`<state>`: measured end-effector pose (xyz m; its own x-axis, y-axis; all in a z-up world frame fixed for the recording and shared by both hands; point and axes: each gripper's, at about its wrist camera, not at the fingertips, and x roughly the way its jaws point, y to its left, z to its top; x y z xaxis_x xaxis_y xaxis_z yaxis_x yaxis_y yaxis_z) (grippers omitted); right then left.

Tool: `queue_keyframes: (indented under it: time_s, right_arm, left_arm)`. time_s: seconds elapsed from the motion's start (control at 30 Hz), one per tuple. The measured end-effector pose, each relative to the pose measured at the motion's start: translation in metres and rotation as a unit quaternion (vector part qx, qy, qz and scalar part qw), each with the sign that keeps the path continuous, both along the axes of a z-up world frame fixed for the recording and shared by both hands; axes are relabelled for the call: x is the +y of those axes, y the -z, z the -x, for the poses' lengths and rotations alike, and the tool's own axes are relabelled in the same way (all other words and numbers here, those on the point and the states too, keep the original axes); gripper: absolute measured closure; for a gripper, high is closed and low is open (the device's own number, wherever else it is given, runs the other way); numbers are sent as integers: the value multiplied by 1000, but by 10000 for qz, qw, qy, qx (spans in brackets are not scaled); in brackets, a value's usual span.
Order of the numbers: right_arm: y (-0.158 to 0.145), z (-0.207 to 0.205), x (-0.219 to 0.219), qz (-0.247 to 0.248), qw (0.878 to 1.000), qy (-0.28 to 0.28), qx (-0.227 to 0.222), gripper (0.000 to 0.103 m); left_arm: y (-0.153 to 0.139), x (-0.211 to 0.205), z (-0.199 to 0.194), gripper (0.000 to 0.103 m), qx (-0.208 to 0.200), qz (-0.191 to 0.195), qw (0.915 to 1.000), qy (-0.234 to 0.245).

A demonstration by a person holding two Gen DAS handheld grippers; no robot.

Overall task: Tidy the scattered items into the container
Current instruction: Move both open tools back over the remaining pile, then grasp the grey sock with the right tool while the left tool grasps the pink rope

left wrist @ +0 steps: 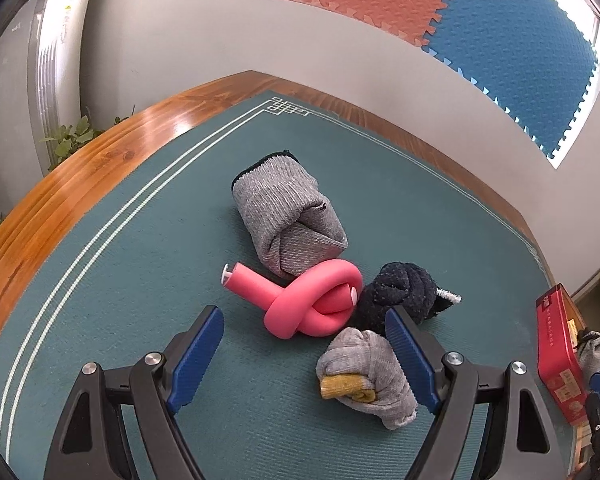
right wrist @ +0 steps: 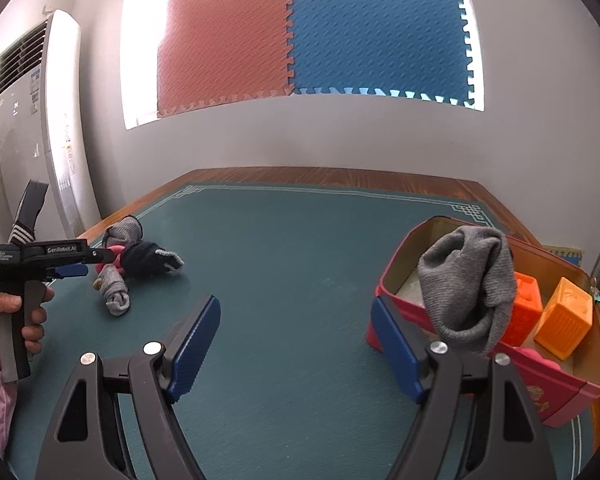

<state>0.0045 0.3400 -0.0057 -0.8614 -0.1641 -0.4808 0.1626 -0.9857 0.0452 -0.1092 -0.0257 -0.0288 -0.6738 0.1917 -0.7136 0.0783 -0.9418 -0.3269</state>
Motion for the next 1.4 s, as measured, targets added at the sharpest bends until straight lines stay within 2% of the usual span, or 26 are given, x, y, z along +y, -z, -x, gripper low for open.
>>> queue_keyframes:
  time_s: [0.3, 0.47, 0.6, 0.87, 1.03, 1.13, 1.23, 1.3, 1.4]
  right_arm:
    - [8, 1, -12, -90, 9995, -276, -158, 22]
    - [13, 7, -17, 50, 9985, -407, -371, 22]
    - [16, 18, -32, 333, 9939, -758, -726, 22]
    - [23, 51, -97, 391, 9800, -1532, -1206, 22]
    - [28, 73, -146, 119, 9711, -1930, -1400, 22]
    - [31, 84, -171, 31, 9661, -2143, -1438, 22]
    - [34, 91, -189, 41, 9623, -2278, -1483, 22]
    - [37, 96, -196, 22, 9602, -2331, -1538, 22]
    - [43, 101, -203, 8, 9571, -2375, -1658, 22]
  left_arm:
    - [4, -5, 3, 18, -13, -39, 10000, -74]
    - [6, -3, 7, 18, -22, -73, 10000, 46]
    - [5, -5, 10, 18, 80, -108, 9998, 138]
    - [6, -4, 12, 18, 134, -212, 9992, 310]
    - [8, -8, 10, 19, 139, -358, 9989, 271]
    - [11, -12, 11, 29, 119, -467, 9986, 211]
    - [14, -13, 13, 32, 76, -535, 9984, 175]
    - [14, -12, 12, 40, 84, -557, 9982, 192]
    - [16, -12, 14, 43, 66, -601, 9980, 193]
